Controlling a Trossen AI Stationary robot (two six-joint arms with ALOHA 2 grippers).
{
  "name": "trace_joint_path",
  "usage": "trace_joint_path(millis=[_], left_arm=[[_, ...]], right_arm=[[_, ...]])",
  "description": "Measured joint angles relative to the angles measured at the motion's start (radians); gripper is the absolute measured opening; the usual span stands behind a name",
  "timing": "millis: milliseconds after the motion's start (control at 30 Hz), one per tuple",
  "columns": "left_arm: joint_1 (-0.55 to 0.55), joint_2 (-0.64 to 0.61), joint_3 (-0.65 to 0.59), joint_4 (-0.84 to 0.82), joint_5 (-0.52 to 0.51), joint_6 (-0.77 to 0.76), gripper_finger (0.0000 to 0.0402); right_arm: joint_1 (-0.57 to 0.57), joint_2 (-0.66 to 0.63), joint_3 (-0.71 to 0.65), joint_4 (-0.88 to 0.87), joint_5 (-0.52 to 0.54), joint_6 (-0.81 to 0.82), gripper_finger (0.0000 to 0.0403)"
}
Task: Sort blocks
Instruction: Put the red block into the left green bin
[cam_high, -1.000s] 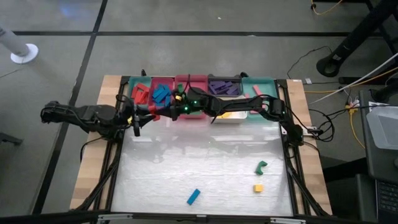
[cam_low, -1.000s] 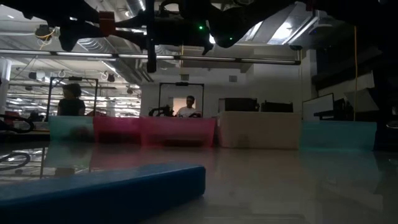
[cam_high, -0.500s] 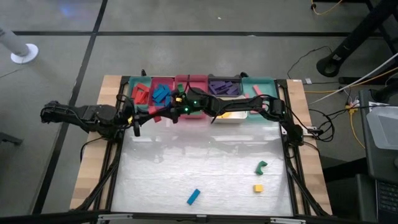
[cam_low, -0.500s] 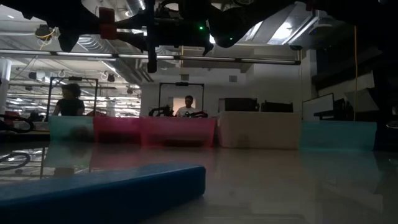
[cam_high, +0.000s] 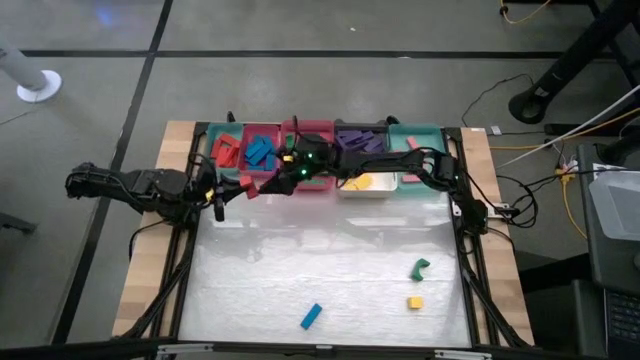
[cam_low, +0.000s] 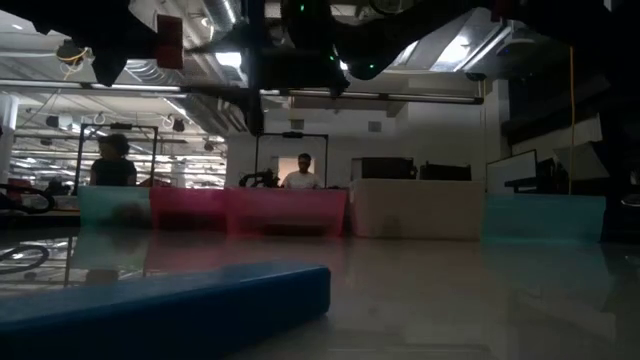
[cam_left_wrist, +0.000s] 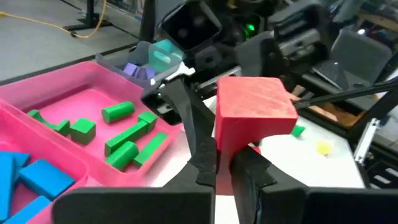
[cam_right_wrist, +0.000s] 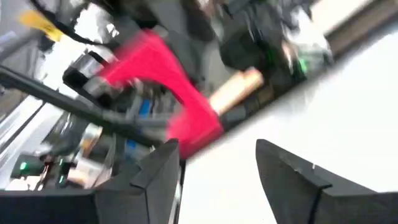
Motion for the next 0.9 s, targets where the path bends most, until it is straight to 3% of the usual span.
trace_joint_path(millis=[167,267,433,533,600,767,900], left_arm=[[0.0,0.0,0.0,0.012,-0.016,-0.003,0.0008],[0.0,0.0,0.0,0.012,-0.085,-0.006,0.0008],[0.001,0.001,0.002,-0.037,-0.409,-0.065,0.0009],[0.002,0.001,0.002,-0.156,-0.609,-0.201,0.0008],[0.004,0.001,0.002,-0.267,-0.683,-0.328,0.0009],[0.054,0.0,-0.013,-0.568,-0.696,-0.682,0.0012],[0.106,0.001,-0.074,-0.664,-0.691,-0.896,0.0011]], right_arm=[[-0.039,-0.001,-0.002,-0.11,-0.119,0.012,0.0207],[-0.059,-0.001,-0.002,-0.15,-0.16,0.01,0.0201],[-0.072,-0.001,-0.002,-0.14,-0.218,0.012,0.0198],[-0.062,-0.007,-0.003,-0.139,-0.24,0.033,0.0198],[-0.044,-0.012,-0.003,-0.14,-0.265,0.037,0.0198],[0.046,-0.015,-0.003,-0.145,-0.299,0.039,0.0198],[0.127,-0.015,-0.003,-0.146,-0.3,0.036,0.0198]])
